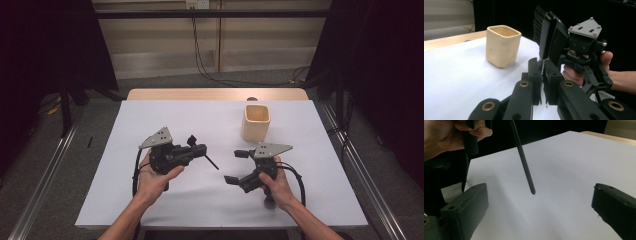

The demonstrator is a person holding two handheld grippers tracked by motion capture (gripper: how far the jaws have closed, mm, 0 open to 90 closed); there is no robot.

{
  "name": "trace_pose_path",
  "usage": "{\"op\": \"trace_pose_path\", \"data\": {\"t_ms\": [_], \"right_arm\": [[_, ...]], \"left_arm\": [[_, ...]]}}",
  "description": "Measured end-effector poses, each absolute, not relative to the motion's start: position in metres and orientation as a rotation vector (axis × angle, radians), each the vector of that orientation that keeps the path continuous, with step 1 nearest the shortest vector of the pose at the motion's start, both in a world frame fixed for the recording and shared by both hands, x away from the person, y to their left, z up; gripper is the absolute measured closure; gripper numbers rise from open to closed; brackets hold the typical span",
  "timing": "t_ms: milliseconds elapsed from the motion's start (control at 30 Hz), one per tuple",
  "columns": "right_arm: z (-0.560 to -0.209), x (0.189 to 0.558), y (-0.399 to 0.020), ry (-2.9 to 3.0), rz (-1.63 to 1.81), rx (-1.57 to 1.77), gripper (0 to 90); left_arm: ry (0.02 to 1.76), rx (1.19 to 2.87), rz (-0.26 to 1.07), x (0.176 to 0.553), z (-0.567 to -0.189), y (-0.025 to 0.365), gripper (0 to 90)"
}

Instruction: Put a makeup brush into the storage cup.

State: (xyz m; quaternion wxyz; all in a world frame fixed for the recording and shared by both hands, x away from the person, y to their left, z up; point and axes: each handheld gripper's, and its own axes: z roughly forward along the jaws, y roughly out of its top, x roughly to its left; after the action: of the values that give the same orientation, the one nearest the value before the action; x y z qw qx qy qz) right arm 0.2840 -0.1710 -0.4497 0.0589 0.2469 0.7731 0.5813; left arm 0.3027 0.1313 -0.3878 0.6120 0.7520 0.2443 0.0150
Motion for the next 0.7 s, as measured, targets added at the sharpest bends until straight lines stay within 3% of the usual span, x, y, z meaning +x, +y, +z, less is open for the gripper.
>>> {"op": "trace_pose_path", "data": {"t_ms": [700], "right_arm": [[-0.454, 0.28, -0.171, 2.352, 1.693, 0.766, 1.4]], "left_arm": [[0.538, 1.932, 0.029, 0.308, -0.372, 0.137, 85.4]]}}
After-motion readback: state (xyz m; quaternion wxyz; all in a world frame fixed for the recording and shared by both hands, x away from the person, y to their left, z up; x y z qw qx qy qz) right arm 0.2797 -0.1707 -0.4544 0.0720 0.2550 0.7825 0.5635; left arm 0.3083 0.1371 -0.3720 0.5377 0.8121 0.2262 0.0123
